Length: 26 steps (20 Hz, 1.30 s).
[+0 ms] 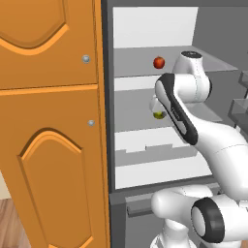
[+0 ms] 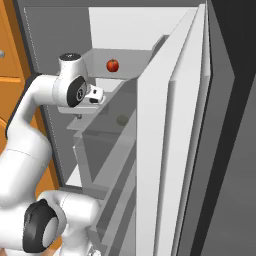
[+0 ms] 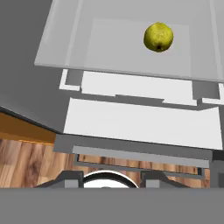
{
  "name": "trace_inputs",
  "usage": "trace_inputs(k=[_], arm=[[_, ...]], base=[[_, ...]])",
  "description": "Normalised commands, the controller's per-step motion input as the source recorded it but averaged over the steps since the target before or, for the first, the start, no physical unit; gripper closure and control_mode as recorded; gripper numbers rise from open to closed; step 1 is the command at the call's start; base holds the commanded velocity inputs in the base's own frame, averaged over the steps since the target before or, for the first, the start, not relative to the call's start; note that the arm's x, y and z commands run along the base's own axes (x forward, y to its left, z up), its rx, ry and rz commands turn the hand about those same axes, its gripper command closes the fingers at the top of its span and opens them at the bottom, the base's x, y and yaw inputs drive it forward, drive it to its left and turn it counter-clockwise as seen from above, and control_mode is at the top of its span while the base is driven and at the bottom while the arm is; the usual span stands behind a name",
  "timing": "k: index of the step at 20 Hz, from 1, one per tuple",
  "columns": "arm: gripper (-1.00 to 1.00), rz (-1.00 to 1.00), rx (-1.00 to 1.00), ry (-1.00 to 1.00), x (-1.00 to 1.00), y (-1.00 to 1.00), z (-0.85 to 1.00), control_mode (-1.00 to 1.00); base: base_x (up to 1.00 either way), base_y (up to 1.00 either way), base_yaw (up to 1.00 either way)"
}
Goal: Pick the apple and pear from the fridge and place them inside the tupperware on the counter.
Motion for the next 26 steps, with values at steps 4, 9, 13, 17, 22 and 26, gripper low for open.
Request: trace_inputs(k=[4,9,13,17,22,26], arm=[[-1.00,0.00,0.00,-0.08,-0.13,-0.01,0.00,-1.00],[-1.00,0.00,-0.01,-0.40,-0.39,-0.03,0.15,-1.00],[-1.00,0.00,0.00,-0.48,-0.35,-0.02,0.42,-1.00],[-1.00,0.00,0.00,-0.43,-0.28,-0.04,0.55,-1.00],[-1.00,0.00,0.00,-0.27,-0.12,-0.09,0.58,-1.00],[-1.00,0.00,0.00,-0.11,0.00,-0.02,0.64,-1.00]], base=[[0.00,0.00,0.00],[0.00,0.00,0.00],[0.00,0.00,0.00],[0.00,0.00,0.00],[0.00,0.00,0.00],[0.00,0.00,0.00]])
